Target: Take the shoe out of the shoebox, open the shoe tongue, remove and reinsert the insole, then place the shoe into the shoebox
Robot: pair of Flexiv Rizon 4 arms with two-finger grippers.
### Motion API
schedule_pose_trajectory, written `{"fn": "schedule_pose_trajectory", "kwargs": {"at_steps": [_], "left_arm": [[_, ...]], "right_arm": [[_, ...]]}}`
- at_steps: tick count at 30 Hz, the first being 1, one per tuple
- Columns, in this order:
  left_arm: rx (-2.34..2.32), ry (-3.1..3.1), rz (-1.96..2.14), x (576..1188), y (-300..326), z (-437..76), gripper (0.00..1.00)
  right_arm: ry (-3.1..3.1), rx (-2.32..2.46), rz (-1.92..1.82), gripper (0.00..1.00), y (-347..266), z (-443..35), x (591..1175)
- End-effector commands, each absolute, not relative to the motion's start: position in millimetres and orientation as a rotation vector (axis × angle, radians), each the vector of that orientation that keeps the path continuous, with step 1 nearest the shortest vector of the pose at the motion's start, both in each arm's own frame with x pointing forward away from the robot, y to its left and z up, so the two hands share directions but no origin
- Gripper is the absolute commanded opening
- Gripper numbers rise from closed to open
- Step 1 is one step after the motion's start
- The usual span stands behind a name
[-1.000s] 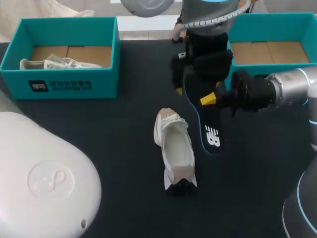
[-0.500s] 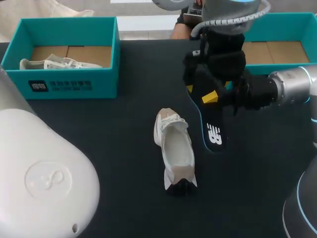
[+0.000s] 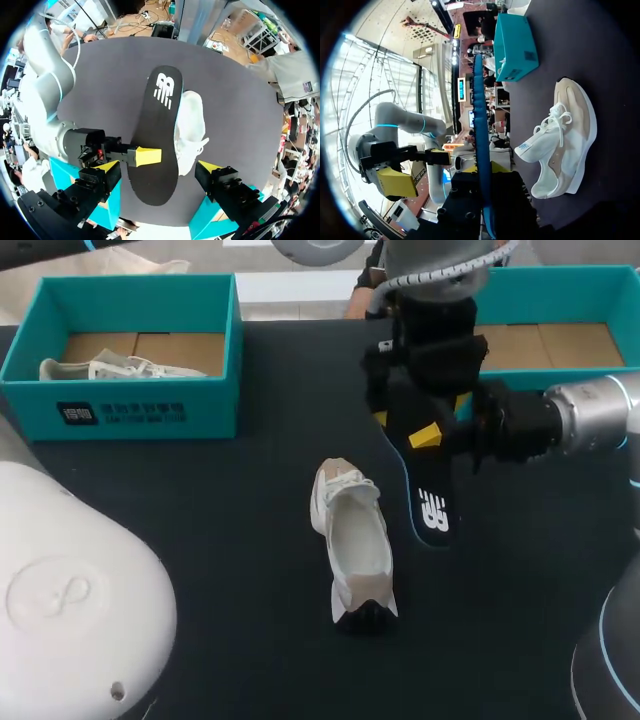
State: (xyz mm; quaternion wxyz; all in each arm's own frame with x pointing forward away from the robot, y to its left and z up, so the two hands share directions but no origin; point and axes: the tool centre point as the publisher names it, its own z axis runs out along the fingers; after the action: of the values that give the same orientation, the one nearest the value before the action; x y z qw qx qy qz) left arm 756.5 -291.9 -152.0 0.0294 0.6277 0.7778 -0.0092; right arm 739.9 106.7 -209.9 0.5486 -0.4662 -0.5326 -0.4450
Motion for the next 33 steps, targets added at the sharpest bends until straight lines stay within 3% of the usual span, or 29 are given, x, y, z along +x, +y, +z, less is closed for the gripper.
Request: {"fn": "schedule_pose_trajectory", "kwargs": {"at_steps": [1, 8, 24, 33], "left_arm": [[1.880, 2.235, -0.387, 758.4, -269.5, -146.0, 1.00], [1.843, 2.164, -0.615, 750.9, -257.7, -132.4, 1.00], [1.843, 2.164, -0.615, 750.9, -257.7, -132.4, 1.00], [1.532, 1.897, -0.888, 751.3, -253.9, -147.7, 1.00]], "right_arm": [[-1.257, -1.111, -1.060, 0.00, 105.4, -210.2, 738.6], [-1.258, -1.129, -1.048, 0.00, 98.6, -203.8, 739.0], [-1.252, -1.117, -1.057, 0.00, 96.5, -208.1, 741.3], [-1.266, -1.102, -1.089, 0.00, 98.4, -199.4, 738.2]]}}
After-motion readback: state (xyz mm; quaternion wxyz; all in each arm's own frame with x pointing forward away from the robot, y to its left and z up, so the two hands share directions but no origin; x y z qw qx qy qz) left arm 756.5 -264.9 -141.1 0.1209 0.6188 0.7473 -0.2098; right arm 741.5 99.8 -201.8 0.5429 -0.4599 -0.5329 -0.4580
